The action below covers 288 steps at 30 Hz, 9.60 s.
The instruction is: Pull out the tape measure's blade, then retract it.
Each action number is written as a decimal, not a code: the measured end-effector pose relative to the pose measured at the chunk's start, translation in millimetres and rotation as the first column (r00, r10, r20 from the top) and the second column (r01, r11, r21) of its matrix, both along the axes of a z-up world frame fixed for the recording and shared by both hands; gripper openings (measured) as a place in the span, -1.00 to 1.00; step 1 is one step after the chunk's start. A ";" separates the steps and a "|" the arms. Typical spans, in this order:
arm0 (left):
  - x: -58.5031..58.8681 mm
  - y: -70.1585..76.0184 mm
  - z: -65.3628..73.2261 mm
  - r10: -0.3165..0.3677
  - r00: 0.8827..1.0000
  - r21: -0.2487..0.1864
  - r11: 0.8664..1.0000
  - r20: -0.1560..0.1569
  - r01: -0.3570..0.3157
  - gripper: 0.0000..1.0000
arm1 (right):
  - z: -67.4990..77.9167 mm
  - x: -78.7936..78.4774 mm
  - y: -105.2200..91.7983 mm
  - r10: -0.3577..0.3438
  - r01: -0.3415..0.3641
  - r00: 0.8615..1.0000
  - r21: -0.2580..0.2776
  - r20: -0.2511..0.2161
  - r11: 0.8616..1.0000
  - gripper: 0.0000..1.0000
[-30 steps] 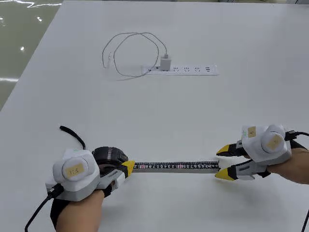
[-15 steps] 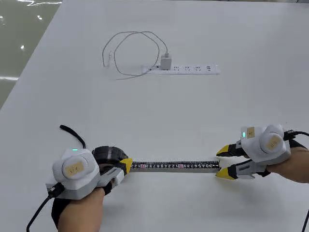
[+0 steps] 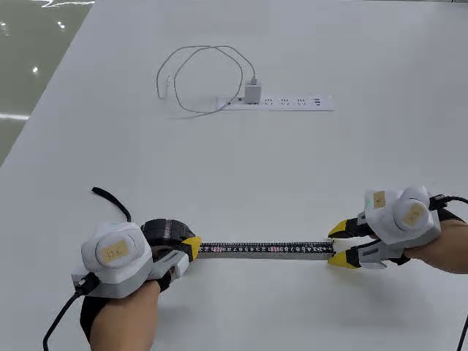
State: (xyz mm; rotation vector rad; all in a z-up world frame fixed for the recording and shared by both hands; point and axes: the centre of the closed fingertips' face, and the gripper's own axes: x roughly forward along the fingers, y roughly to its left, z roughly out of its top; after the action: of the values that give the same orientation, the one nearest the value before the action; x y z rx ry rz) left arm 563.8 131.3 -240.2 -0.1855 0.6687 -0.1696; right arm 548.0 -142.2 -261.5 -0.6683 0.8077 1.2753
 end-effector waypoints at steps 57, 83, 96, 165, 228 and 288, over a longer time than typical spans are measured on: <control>1.0 0.2 -2.2 -0.003 1.000 -0.011 1.000 -0.020 0.003 0.18 | -6.8 -0.7 1.0 0.067 -0.066 0.998 -0.059 0.010 0.996 -0.80; -0.5 -0.4 -2.7 -0.011 0.999 -0.020 1.000 -0.040 0.011 0.16 | -5.6 0.9 15.2 0.087 -0.086 0.996 -0.054 0.015 0.995 -0.82; -0.6 0.2 -2.5 -0.015 0.999 -0.035 0.999 -0.044 0.013 0.16 | -3.0 2.4 27.2 0.076 -0.076 0.997 -0.030 0.003 0.997 -0.82; -1.7 2.1 -1.2 -0.012 0.999 -0.084 0.996 -0.043 0.009 0.16 | -4.0 8.5 95.7 0.105 -0.105 0.994 0.036 -0.007 0.994 -0.82; -1.2 3.6 -1.3 -0.006 0.999 -0.105 0.995 -0.040 0.001 0.17 | -3.4 4.2 171.2 0.112 -0.107 0.993 0.125 -0.031 0.986 -0.81; -0.8 4.0 -1.0 -0.002 0.999 -0.130 0.992 -0.041 -0.003 0.16 | -2.8 1.4 227.8 0.132 -0.123 0.991 0.196 -0.034 0.973 -0.81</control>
State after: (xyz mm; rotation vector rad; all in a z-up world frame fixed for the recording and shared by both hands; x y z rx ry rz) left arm 563.1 135.2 -241.2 -0.3148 0.6986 -0.2094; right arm 549.3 85.7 -264.3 -0.5420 0.6763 1.4700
